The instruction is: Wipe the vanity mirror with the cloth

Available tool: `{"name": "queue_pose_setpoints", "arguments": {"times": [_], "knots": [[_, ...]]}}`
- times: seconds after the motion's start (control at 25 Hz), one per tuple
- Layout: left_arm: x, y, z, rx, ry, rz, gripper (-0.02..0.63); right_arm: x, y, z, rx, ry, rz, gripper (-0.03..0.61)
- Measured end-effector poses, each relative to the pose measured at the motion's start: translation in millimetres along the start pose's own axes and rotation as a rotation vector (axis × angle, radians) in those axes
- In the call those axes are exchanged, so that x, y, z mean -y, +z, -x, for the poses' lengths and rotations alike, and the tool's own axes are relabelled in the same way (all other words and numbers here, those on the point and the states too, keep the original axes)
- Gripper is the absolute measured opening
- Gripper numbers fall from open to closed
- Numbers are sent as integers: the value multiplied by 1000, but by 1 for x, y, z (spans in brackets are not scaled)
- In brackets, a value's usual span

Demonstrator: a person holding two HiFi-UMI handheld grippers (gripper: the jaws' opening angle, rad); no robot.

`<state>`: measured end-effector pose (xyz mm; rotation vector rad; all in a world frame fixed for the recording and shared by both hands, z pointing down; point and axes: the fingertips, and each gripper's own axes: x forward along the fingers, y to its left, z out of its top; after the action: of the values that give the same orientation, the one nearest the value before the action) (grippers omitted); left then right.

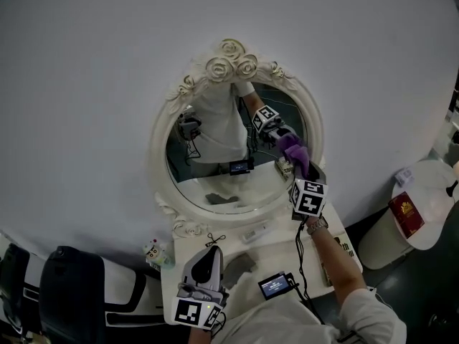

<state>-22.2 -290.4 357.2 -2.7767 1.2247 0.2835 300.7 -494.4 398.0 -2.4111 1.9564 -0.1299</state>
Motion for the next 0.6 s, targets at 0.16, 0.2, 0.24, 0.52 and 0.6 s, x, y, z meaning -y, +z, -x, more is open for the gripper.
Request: {"name": "queue_pose_setpoints", "arguments": {"times": [0.16,0.2,0.24,0.52,0.6], "knots": [[-18,4,17,-3,44,-5,8,-75,1,29,72,132,65,108],[-22,6,22,-2,57,-10,8,-101,-1,36,78,185,79,109],[-27,8,27,-2,71,-18,8,-129,-4,43,78,242,91,107],[-64,26,73,-4,189,-66,8,-284,-57,64,-40,535,135,109],[-74,30,89,-5,232,-78,8,-311,-79,62,-92,569,134,109]]}}
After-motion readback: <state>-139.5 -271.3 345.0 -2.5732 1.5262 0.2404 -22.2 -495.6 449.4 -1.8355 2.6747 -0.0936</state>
